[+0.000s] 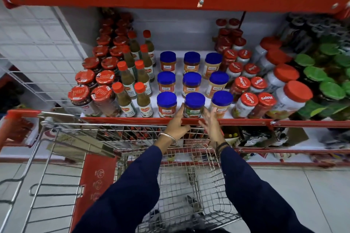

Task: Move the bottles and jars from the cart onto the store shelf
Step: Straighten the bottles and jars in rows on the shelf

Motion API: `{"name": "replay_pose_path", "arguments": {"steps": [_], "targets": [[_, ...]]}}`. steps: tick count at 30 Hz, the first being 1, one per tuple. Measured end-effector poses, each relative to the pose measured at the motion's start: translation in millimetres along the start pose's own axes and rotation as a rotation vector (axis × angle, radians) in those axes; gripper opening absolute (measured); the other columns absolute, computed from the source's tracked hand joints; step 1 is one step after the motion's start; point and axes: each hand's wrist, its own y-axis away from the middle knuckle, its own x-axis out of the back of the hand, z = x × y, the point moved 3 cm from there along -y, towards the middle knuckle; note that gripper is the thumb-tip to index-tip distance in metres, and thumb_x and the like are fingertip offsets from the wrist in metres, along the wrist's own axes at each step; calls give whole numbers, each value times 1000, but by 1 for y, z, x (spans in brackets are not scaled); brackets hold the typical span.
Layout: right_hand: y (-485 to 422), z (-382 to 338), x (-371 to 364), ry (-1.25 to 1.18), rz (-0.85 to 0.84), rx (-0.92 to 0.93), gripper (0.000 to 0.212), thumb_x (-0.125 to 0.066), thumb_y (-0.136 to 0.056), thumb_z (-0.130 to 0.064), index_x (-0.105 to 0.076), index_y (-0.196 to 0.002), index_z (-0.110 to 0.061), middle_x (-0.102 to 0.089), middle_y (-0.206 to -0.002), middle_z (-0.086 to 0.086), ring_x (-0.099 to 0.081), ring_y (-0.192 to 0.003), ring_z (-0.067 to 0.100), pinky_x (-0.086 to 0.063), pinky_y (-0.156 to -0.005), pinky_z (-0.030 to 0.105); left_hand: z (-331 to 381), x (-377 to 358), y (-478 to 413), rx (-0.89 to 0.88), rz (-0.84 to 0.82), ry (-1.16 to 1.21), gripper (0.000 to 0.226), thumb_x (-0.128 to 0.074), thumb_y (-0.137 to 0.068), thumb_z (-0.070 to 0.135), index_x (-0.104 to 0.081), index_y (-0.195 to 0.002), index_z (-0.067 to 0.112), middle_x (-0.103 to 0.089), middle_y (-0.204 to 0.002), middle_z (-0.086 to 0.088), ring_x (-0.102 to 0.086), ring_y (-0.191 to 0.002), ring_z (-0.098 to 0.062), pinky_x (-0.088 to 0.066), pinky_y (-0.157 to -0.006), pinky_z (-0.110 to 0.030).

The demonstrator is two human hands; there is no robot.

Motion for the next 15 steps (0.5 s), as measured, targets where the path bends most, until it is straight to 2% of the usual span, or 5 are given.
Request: {"name": "replay_pose_path", "arguments": {"steps": [2,5,8,12,15], "targets": [[5,-4,0,54,-17,6,121,-22,-51,-95,-24,-143,-17,-34,-147,4,-34,-135,19,-32,-107,34,-4,1,0,13,-13,24,85,-51,-81,-10,-6,-145,23,-32,-147,-3,-32,-130,-11,-27,-102,-25],[4,-8,2,81,-9,24,128,-24,-45,-97,-25,-143,-14,-35,-148,8,-35,-135,20,-33,-105,33,0,0,0,29,-47,62,84,-51,-82,-10,-5,-145,22,-34,-137,5,-31,-123,-4,-28,-100,-22],[6,-11,5,44,11,34,112,-19,-59,-88,-32,-140,-12,-42,-142,7,-39,-132,19,-36,-103,33,-3,-2,-2,14,29,50,76,-53,-82,-7,-16,-143,18,-40,-135,2,-35,-123,-7,-34,-101,-26],[15,3,34,8,249,122,90,-27,-68,-84,-57,-115,-12,-64,-113,6,-61,-107,19,-52,-81,28,-12,-21,13,-41,450,104,38,-55,-84,-1,-50,-120,10,-57,-122,-8,-54,-115,-21,-45,-91,-21],[20,10,61,-81,393,159,71,-29,-81,-68,-56,-113,-10,-62,-113,9,-60,-101,16,-50,-88,39,-12,-48,18,-84,368,139,38,-55,-85,1,-49,-121,14,-56,-128,-5,-51,-120,-15,-45,-87,-11]]}}
